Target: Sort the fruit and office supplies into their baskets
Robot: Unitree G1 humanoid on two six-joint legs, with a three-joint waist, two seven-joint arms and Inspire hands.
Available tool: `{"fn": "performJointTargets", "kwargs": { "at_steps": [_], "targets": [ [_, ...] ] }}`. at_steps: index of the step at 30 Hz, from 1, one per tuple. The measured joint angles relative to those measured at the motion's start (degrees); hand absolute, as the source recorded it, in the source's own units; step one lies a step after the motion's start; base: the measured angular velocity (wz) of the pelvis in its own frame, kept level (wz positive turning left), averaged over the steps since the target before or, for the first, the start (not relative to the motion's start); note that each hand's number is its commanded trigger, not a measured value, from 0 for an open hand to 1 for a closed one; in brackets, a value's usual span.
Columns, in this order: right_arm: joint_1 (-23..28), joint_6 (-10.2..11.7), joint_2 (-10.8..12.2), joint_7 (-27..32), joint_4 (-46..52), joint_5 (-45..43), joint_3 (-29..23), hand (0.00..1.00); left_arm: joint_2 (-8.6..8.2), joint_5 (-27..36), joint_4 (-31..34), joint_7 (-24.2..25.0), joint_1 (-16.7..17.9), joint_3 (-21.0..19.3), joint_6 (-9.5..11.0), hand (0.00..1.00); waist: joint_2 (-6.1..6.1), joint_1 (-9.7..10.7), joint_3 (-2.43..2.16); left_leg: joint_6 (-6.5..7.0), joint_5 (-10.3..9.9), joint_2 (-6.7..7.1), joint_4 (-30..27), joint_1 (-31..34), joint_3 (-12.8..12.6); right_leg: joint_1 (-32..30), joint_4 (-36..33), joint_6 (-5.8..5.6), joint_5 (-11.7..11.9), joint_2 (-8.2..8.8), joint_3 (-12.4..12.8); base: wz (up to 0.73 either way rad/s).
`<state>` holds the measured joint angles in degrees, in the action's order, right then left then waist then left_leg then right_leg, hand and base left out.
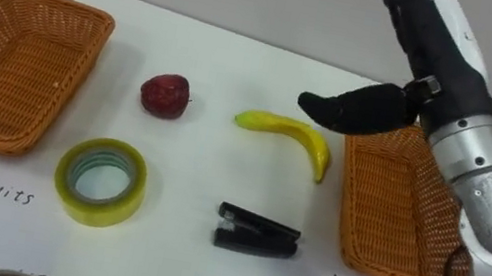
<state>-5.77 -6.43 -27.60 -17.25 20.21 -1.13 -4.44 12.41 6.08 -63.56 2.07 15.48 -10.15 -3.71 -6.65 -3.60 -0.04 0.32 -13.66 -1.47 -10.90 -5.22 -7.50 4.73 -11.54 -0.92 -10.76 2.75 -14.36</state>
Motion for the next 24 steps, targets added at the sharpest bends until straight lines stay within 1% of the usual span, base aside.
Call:
{"fn": "performJointTargets", "kwargs": {
  "at_steps": [1, 4, 6, 8, 10, 16, 19, 24],
  "targets": [
    [0.49, -0.01, 0.00, -1.09, 0.00, -0.68, 0.34, 0.00, 0.00, -0.01, 0.00, 0.27, -0.06, 0.17, 0.00, 0.00, 0.29, -0.30, -0.07, 0.00, 0.00, 0.00, 0.00, 0.00, 0.12, 0.02, 0.02, -0.01, 0.05, -0.01, 0.00, 0.00],
    [2.03, -0.18, 0.00, -3.97, 0.00, -1.47, 1.12, 0.00, 0.06, 0.01, 0.16, 0.98, -0.21, 0.20, -0.01, 0.00, 0.85, -0.51, -0.04, 0.01, 0.00, 0.00, -0.02, 0.02, 0.08, -0.02, 0.03, 0.00, 0.07, -0.02, -0.05, 0.00],
    [3.36, -0.19, 0.00, -5.26, -0.65, -1.47, 1.30, 0.00, 0.08, 0.01, 0.14, 0.95, -0.42, 0.26, -0.01, 0.00, 0.97, -1.10, -0.03, 0.00, 0.01, -0.03, 0.05, -0.12, -0.09, 0.10, 0.02, -0.01, 0.07, -0.07, -0.04, 0.00],
    [3.80, -0.28, 0.01, -6.08, -3.22, -1.47, 2.42, 0.00, 0.24, 0.07, 0.02, 0.90, -0.47, 0.42, -0.01, 0.00, 0.87, -1.37, -0.05, -0.01, 0.02, -0.09, 0.09, -0.41, -0.18, 0.27, 0.00, 0.00, 0.07, -0.10, 0.17, 0.00],
    [3.82, -0.83, 0.10, -7.44, -6.27, -2.59, 4.48, 0.00, 0.31, 0.07, -0.12, 0.67, -0.99, 0.87, 0.00, 0.00, 0.71, -1.58, 0.01, 0.00, 0.06, -0.09, 0.35, -0.34, -0.18, 0.06, 0.01, 0.04, 0.10, -0.08, 0.15, -0.04],
    [5.14, -1.17, 0.77, -10.06, -9.79, -5.46, 8.27, 0.00, 0.71, 1.17, -0.76, -0.42, -2.32, 3.05, 0.04, 0.00, 0.31, -1.81, 0.11, 0.01, 0.06, -0.03, 0.47, -0.36, -0.13, 0.22, -0.01, 0.04, 0.11, -0.02, 0.09, 0.00],
    [5.25, -1.25, 0.96, -11.31, -10.54, -5.49, 8.49, 0.00, 0.71, 1.18, -0.71, -0.51, -2.71, 3.63, 0.04, 0.00, 0.20, -2.17, 0.24, 0.05, 0.09, 0.03, 0.26, -0.37, -0.18, 0.21, 0.03, 0.04, 0.11, 0.01, 0.10, 0.00],
    [5.26, -1.25, 1.45, -12.89, -10.75, -5.49, 8.49, 0.00, 0.70, 1.19, -0.59, -0.67, -3.66, 3.66, 0.06, 0.00, -0.10, -2.62, 0.32, 0.05, 0.09, 0.02, 0.30, -0.37, -0.17, 0.22, 0.04, 0.03, 0.11, 0.00, 0.05, 0.00]
  ]
}}
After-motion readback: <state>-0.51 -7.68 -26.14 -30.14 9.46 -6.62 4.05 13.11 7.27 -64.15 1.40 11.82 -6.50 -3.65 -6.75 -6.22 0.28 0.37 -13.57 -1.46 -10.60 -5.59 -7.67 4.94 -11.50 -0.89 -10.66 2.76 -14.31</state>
